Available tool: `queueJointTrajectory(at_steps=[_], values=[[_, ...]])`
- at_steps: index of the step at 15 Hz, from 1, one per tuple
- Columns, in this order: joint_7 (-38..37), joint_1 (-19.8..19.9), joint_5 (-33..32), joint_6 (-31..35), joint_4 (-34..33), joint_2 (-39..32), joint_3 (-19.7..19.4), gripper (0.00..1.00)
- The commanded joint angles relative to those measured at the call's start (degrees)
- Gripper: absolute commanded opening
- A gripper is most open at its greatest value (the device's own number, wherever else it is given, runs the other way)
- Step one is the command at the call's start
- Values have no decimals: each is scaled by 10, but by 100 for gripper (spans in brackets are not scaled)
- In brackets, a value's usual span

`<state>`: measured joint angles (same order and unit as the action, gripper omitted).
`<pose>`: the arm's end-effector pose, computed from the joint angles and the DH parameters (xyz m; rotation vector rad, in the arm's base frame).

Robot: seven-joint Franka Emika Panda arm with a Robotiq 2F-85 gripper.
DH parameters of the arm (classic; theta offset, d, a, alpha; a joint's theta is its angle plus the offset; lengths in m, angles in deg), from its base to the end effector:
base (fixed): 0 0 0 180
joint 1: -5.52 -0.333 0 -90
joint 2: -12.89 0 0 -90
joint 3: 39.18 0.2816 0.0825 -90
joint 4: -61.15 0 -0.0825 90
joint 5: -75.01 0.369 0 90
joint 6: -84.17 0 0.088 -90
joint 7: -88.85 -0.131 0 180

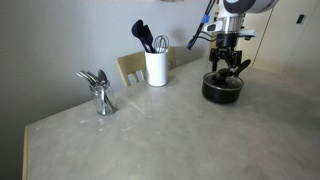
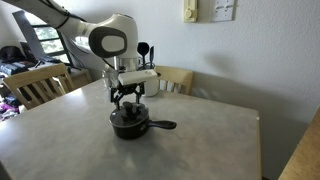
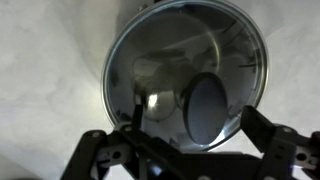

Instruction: Pick up the lid from the black pot and put it on the table.

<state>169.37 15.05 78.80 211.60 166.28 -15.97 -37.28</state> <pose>0.5986 -0.0772 0.2030 -2.4653 -1.7336 0.0544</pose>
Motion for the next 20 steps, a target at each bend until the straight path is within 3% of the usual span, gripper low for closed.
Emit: queueJointTrajectory(at_steps=[1,9,16,20], values=[[-18,-4,-11,10,-1,-2,-1,66],[-39,-10,-22,8,0,4,-4,13],[-135,-26,-80,-56,-12,25,-16,13],[-182,-30,-81,-100,-34,35,-7,13]])
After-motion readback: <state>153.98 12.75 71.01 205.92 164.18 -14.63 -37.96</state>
